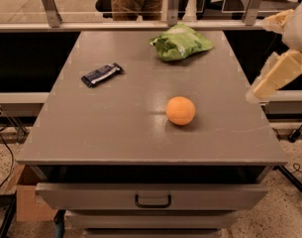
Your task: Move green rice chip bag near orange
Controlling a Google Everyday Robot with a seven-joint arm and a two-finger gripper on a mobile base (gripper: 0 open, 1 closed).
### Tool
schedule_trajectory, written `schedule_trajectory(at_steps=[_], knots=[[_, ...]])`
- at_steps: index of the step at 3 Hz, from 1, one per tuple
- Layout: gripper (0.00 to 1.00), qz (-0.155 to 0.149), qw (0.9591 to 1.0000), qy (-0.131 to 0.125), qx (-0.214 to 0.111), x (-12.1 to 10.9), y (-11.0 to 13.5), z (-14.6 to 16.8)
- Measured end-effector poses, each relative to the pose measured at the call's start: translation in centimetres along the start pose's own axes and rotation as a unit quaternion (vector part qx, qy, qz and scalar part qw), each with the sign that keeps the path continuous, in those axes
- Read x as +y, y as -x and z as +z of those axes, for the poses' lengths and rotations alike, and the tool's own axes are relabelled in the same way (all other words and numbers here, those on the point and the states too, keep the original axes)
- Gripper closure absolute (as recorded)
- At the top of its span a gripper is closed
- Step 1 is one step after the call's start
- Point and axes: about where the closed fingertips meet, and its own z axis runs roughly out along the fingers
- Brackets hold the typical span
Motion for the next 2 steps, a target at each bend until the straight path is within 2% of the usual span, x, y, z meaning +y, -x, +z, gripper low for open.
schedule_trajectory(at_steps=[1, 2], knots=[[0.00, 0.011, 0.9966, -0.033, -0.075, -3.1, -0.6, 2.3], [0.00, 0.020, 0.9909, -0.088, -0.101, -5.9, -0.3, 4.1]])
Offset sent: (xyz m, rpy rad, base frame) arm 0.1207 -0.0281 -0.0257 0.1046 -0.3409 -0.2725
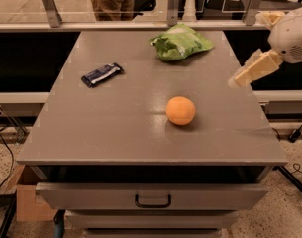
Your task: Move green rice chip bag near orange
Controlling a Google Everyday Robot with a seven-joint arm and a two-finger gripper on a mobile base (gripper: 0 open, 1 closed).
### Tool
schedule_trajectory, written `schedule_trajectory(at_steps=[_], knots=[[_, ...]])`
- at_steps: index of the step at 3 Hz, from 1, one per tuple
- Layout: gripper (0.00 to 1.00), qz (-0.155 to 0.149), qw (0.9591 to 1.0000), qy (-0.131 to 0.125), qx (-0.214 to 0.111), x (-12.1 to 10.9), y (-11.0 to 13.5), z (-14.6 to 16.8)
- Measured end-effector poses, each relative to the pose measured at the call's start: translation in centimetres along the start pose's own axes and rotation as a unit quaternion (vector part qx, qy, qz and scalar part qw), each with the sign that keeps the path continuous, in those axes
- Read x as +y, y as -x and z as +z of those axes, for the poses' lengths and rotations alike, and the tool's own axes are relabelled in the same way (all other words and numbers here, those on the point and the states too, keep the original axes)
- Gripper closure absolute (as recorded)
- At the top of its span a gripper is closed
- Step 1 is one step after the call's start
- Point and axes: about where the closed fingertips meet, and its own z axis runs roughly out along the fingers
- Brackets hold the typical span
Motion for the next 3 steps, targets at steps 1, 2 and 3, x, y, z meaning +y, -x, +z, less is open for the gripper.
schedule_trajectory(at_steps=[1, 2, 3], knots=[[0.00, 0.002, 0.9989, -0.046, -0.003, -2.1, 0.1, 0.4], [0.00, 0.023, 0.9988, -0.041, -0.011, -2.1, -0.1, 1.8], [0.00, 0.054, 0.9974, -0.047, -0.007, -3.7, -0.8, 4.2]])
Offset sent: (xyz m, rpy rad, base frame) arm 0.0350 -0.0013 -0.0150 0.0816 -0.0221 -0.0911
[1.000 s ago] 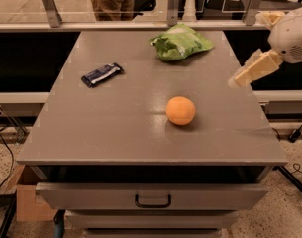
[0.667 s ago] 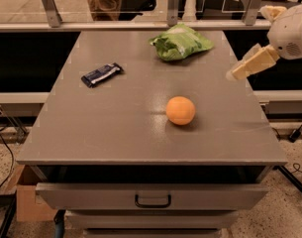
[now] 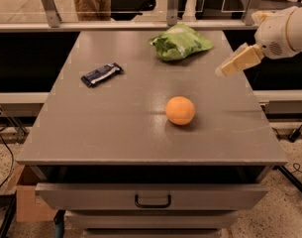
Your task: Move green rice chip bag near orange
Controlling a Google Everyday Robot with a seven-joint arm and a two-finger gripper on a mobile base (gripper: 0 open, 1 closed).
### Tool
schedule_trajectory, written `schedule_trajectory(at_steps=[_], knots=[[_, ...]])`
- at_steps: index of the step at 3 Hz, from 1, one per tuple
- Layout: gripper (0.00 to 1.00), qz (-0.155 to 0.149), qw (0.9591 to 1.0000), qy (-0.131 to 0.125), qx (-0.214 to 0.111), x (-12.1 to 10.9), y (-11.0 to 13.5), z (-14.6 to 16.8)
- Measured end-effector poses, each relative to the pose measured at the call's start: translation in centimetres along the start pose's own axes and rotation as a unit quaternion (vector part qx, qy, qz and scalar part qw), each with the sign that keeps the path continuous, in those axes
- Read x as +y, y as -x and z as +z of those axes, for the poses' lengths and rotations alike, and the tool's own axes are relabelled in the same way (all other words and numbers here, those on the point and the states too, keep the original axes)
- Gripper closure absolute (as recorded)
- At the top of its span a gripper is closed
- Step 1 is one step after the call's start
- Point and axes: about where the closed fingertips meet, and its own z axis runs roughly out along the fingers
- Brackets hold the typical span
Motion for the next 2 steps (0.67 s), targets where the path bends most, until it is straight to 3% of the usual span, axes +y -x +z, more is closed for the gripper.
schedule_trajectory(at_steps=[2], knots=[[0.00, 0.040, 0.9991, 0.010, -0.007, 0.0, -0.2, 4.7]])
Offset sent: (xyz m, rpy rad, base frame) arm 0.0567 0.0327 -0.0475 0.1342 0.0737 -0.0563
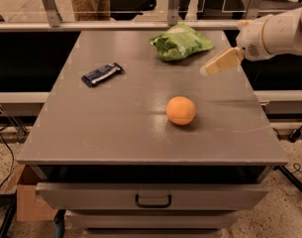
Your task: Move green rice chip bag near orange
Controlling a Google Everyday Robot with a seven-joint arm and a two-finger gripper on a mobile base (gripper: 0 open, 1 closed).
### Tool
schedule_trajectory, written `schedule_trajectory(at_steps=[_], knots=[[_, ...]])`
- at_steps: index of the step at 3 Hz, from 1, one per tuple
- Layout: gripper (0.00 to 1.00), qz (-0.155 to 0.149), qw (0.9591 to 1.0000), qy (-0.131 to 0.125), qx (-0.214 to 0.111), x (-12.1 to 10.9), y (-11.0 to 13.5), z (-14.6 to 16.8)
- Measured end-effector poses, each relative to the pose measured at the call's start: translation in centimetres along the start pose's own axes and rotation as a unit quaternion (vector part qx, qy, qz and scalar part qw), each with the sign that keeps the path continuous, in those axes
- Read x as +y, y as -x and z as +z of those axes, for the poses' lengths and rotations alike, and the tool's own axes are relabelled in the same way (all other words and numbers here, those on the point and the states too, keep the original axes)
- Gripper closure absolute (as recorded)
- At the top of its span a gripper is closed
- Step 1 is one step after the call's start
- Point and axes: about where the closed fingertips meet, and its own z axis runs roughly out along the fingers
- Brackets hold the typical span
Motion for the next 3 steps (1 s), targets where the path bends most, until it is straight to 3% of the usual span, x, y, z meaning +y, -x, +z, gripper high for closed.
schedule_trajectory(at_steps=[1, 3], knots=[[0.00, 0.037, 0.9989, 0.001, -0.027, -0.1, 0.2, 3.5], [0.00, 0.050, 0.9958, 0.015, -0.075, 0.3, 3.2, 9.2]])
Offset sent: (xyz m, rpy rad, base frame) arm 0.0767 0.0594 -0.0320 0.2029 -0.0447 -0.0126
